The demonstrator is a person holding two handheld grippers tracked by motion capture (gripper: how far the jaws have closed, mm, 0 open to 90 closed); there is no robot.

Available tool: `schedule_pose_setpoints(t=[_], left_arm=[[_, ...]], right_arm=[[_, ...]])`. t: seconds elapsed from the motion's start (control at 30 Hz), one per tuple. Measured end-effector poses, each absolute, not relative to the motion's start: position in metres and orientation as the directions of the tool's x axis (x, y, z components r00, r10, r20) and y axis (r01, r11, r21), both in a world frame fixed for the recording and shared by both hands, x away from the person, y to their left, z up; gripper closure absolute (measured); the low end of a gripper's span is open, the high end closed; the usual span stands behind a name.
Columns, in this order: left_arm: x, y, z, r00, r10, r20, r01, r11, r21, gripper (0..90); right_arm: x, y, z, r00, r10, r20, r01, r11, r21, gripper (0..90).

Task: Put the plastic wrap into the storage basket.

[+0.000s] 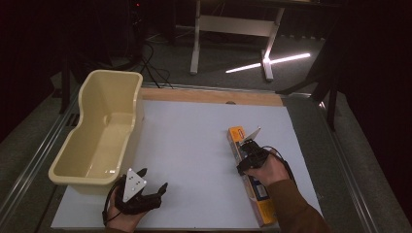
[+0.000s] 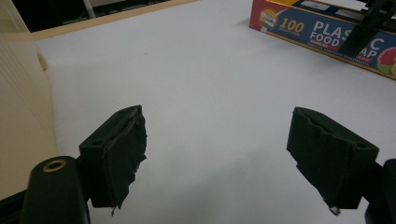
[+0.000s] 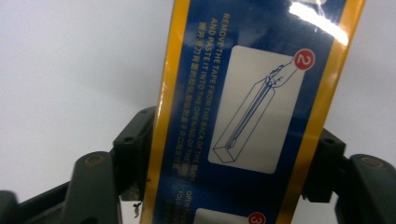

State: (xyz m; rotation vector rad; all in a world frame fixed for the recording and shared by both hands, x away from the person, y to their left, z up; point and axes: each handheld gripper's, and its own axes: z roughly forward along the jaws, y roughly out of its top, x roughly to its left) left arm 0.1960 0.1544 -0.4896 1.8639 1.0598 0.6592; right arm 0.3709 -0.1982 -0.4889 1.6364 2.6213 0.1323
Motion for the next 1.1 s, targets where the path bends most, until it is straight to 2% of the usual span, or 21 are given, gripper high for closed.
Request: schedule_pose_setpoints(t=[0.1, 0.33, 0.7, 1.0, 1.1], left_arm=[[0.196, 0.154, -0.490, 0.496, 0.868, 0.024, 0.411, -0.259, 0.874, 19.7], [0.197, 0.154, -0.490, 0.497, 0.868, 0.021, 0.410, -0.256, 0.875, 19.7], [0.196, 0.155, -0.489, 0.497, 0.868, 0.021, 0.407, -0.254, 0.877, 19.9], [0.196, 0.154, -0.489, 0.496, 0.868, 0.021, 0.406, -0.253, 0.878, 20.2], [0.196, 0.154, -0.490, 0.497, 0.867, 0.019, 0.406, -0.252, 0.879, 20.2]], right_arm=[[0.375, -0.198, -0.487, -0.424, 0.905, 0.018, 0.904, 0.422, 0.069, 37.0], [0.377, -0.189, -0.483, -0.450, 0.892, 0.048, 0.892, 0.447, 0.066, 38.6], [0.384, -0.173, -0.446, -0.458, 0.861, 0.222, 0.887, 0.423, 0.187, 38.7], [0.384, -0.162, -0.427, -0.458, 0.845, 0.275, 0.877, 0.377, 0.299, 38.8], [0.384, -0.159, -0.424, -0.456, 0.837, 0.303, 0.878, 0.367, 0.308, 38.8]])
